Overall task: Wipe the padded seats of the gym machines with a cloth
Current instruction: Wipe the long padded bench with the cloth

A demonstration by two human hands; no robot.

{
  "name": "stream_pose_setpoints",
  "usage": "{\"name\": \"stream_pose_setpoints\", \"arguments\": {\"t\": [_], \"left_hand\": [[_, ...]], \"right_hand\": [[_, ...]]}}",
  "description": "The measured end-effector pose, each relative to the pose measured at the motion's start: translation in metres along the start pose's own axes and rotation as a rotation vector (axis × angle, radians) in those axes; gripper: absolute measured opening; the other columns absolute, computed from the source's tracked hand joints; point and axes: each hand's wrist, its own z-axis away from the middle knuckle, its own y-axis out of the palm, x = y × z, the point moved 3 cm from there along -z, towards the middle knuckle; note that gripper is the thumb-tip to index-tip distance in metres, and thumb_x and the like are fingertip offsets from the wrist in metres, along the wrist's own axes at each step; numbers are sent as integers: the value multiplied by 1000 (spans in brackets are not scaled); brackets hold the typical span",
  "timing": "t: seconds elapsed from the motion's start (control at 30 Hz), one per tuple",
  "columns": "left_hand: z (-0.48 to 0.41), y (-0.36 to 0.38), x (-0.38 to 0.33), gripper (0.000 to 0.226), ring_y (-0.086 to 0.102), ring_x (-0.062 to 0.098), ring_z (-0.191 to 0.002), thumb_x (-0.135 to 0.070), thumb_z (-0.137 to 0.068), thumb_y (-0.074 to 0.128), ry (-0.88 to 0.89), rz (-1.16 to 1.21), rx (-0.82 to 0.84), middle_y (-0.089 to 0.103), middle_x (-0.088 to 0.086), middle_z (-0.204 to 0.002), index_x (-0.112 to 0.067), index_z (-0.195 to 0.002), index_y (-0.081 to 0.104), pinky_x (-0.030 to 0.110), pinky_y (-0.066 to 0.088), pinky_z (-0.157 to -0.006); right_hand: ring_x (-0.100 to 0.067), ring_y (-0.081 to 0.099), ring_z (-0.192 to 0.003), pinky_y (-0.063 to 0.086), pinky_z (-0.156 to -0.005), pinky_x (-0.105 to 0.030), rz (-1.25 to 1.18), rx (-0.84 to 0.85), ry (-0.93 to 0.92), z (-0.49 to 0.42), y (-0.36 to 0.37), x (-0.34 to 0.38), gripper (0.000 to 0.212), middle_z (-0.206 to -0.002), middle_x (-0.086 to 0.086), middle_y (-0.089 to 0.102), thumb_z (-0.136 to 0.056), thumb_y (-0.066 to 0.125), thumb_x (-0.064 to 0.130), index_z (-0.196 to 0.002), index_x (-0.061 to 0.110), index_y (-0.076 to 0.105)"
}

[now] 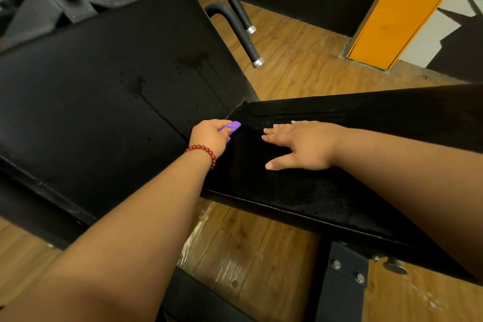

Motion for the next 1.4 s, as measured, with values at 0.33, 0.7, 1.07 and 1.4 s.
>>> {"name": "stream_pose_setpoints", "arguments": {"t": [0.33, 0.7, 1.07, 1.4], "left_hand": [[-12, -2, 1, 33, 57, 17, -111, -19, -101, 48, -62, -16, -13, 63, 2, -124, -18, -132, 58, 24, 41, -90], [-22, -1, 6, 36, 53, -6, -79, -18, -99, 53, 94, -9, 132, 59, -5, -130, -24, -133, 57, 9, 41, -73], [-18, 2, 5, 35, 52, -11, -81, -18, -99, 52, 150, -1, 171, 59, -12, -125, -26, -132, 58, 3, 40, -71], [-47, 14, -6, 31, 53, -9, -74, -24, -100, 50, 113, -24, 139, 62, -12, -113, -28, -129, 61, 7, 39, -70]], "right_hand": [[-6, -2, -148, -1, -120, -33, 27, 24, -40, -6, 1, -3, 77, -162, 10, 1, -93, 37, 64, -155, 29, 8], [-6, -5, -148, -1, -120, -32, 53, 43, -57, -7, -1, -2, 78, -162, 10, -2, -94, 35, 64, -155, 27, 5], [-8, 3, -148, 5, -119, -32, -22, -4, -33, -8, -2, -6, 84, -162, 11, 3, -88, 43, 69, -155, 29, 11], [-13, 2, -149, 3, -119, -34, 28, -31, 51, -30, -8, -1, 85, -163, 3, 4, -91, 35, 70, -156, 21, 10]]}}
